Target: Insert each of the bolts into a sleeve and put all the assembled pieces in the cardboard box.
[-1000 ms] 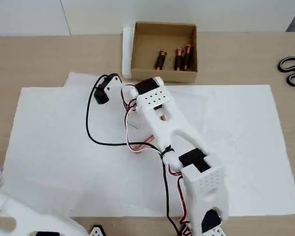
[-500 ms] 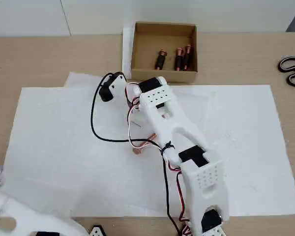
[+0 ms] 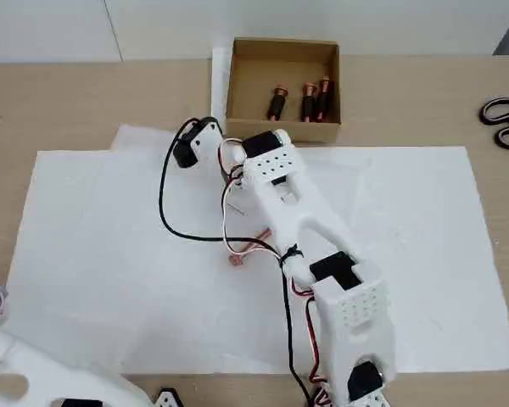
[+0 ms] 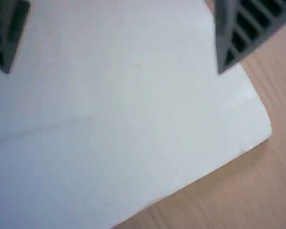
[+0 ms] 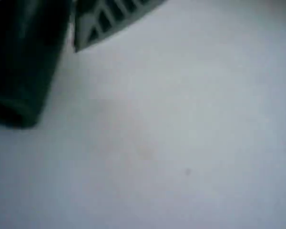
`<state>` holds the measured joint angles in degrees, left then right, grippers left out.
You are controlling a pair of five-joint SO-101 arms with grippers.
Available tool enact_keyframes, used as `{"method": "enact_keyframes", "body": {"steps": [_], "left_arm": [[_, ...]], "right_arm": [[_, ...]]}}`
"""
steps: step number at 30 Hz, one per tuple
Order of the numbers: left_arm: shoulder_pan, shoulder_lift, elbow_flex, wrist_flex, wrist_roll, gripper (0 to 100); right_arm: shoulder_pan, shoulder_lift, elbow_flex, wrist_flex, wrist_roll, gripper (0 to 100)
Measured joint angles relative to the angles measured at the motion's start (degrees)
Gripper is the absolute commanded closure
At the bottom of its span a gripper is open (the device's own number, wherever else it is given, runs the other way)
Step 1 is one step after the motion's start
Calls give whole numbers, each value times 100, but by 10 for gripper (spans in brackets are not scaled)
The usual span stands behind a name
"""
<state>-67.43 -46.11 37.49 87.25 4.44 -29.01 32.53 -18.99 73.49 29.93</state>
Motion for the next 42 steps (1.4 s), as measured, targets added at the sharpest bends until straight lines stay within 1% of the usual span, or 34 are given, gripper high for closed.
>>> {"method": "enact_keyframes", "body": {"steps": [4,13,16,18,30,31,34,35,38,42], "left_arm": [[0,0,9,0,0,739],[0,0,9,0,0,739],[0,0,9,0,0,739],[0,0,9,0,0,739],[0,0,9,0,0,739],[0,0,9,0,0,739],[0,0,9,0,0,739],[0,0,9,0,0,739],[0,0,9,0,0,739],[0,0,9,0,0,739]], "right_arm": [[0,-9,0,0,-193,952],[0,-9,0,0,-343,945],[-9,-9,0,0,-422,904],[-18,-9,0,0,-422,887],[-114,281,-9,0,-422,889],[-114,281,-9,0,-422,901],[-114,281,-9,0,-422,998],[-114,281,-18,0,-440,987],[-114,308,-105,35,-510,996],[-132,387,-527,536,-633,995]]}}
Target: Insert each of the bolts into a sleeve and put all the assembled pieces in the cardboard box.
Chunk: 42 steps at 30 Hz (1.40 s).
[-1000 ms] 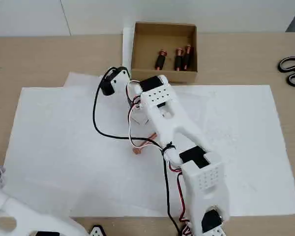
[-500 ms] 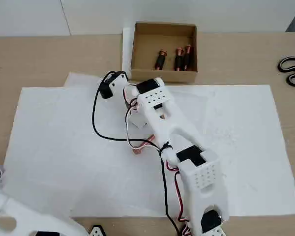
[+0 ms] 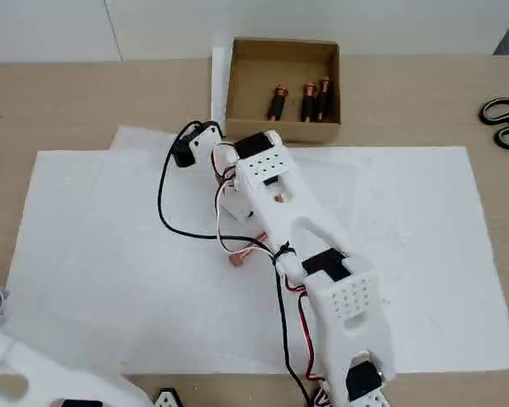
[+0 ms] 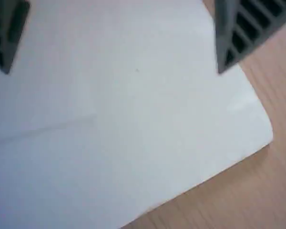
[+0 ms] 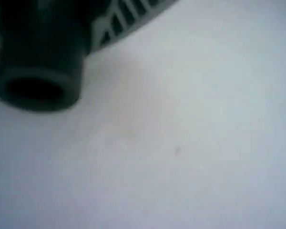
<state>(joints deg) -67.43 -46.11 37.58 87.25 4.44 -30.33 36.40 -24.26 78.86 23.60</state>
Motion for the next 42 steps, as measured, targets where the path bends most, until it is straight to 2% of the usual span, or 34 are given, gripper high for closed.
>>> {"method": "enact_keyframes", "body": {"steps": [5,10,14,19,22,28,36,42], "left_arm": [[0,0,0,0,0,739],[352,0,0,0,-97,739],[835,0,0,0,-677,739],[1697,0,0,0,-1723,739],[2277,0,-9,229,-2004,739],[3165,0,-290,642,-2040,739],[3262,0,-475,800,-2004,739],[3262,0,-475,791,-1257,739]], "right_arm": [[-141,0,-695,923,-255,995],[-141,-396,-1477,1688,-466,995],[18,-914,-1609,1855,-791,995],[712,-1723,-1609,1934,-1398,995],[1116,-2154,-1591,1987,-1556,995],[1486,-3086,-703,1996,-1626,995],[2145,-3692,1301,1846,-1767,995],[2127,-2954,1653,1319,-1829,991]]}}
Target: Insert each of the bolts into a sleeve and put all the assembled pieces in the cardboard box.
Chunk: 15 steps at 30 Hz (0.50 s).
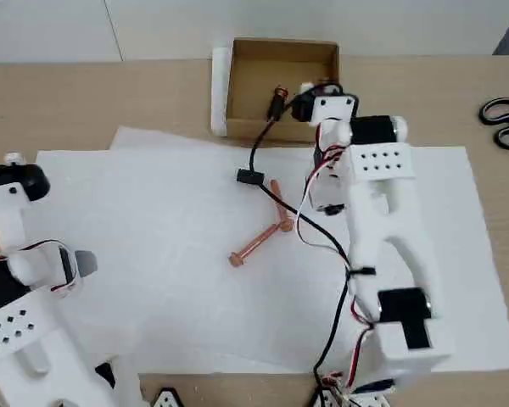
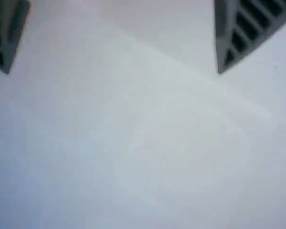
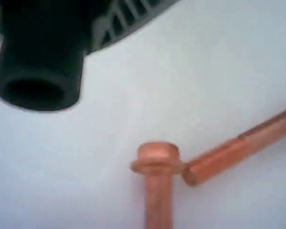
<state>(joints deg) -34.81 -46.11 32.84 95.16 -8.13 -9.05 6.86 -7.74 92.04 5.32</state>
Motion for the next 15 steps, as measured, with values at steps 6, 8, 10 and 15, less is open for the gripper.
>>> {"method": "enact_keyframes", "body": {"steps": [6,8,10,15], "left_arm": [[0,0,0,0,79,739],[0,0,0,0,79,739],[0,0,0,0,79,739],[-9,0,0,0,79,739]], "right_arm": [[-35,624,18,-457,0,985],[-18,818,18,-607,0,950],[-26,1046,18,-738,0,909],[-35,1705,18,-1011,0,894]]}}
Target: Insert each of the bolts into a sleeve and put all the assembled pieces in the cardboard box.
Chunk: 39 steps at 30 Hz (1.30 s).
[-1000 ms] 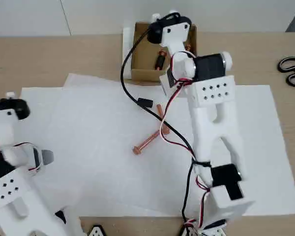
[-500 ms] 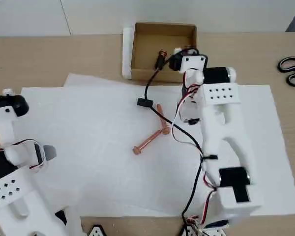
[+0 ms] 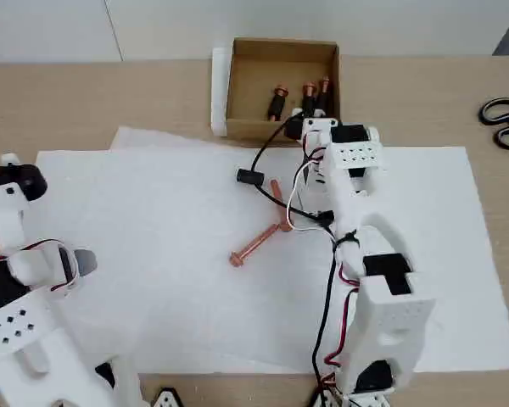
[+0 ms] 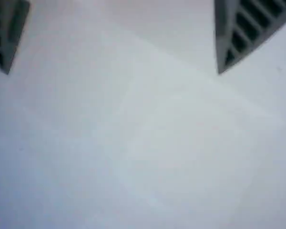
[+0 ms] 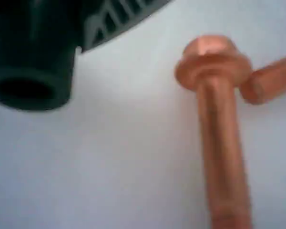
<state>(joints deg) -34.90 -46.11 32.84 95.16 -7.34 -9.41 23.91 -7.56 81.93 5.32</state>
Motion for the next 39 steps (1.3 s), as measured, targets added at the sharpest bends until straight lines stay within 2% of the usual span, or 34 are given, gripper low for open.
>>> {"method": "enact_keyframes", "body": {"steps": [6,12,39], "left_arm": [[-141,0,0,0,0,739],[-167,0,0,0,0,739],[-167,0,-9,0,0,739]], "right_arm": [[0,158,0,-167,0,889],[-18,193,0,-167,-9,820],[-229,422,-343,-246,141,823]]}}
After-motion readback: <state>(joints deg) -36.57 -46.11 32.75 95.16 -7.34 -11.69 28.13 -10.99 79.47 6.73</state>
